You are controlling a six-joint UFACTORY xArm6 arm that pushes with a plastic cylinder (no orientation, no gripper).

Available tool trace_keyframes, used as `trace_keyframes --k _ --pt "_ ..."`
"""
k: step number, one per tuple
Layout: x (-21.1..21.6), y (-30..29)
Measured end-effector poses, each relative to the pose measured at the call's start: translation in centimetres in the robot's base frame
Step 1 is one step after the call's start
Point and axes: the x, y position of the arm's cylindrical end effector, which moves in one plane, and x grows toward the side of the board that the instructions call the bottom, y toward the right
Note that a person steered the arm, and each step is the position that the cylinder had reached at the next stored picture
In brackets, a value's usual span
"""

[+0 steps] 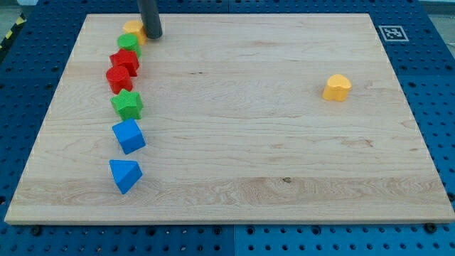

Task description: Push the yellow heart to the center

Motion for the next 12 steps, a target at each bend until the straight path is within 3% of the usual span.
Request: trace_keyframes --k 3,5,7,10,12 --pt "0.0 -2.0" --pt "0.1 6.6" --pt "4.6 20.1" --pt "6.1 21.4" --pt "9.3 29.1"
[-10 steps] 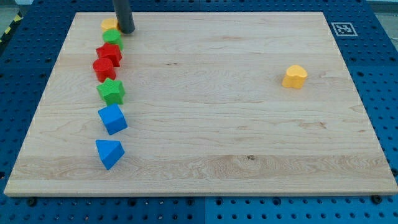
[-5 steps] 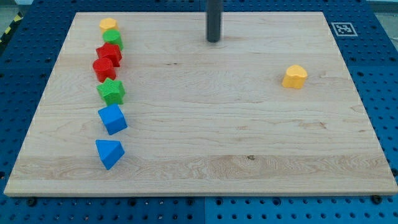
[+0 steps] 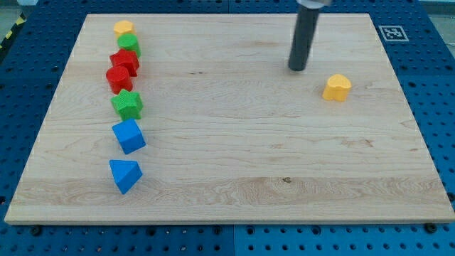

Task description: Push the yellow heart to the center

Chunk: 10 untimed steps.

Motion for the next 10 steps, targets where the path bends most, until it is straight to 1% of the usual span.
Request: trace_keyframes --k 1,2,3,5,6,8,9,10 --pt "0.0 4.7" --pt "6.0 8.0" --pt "8.6 8.0" --pt "7.6 7.3" --pt "7.0 5.7" --pt "3.6 2.2" --pt "2.6 0.4" --pt "3.0 -0.4"
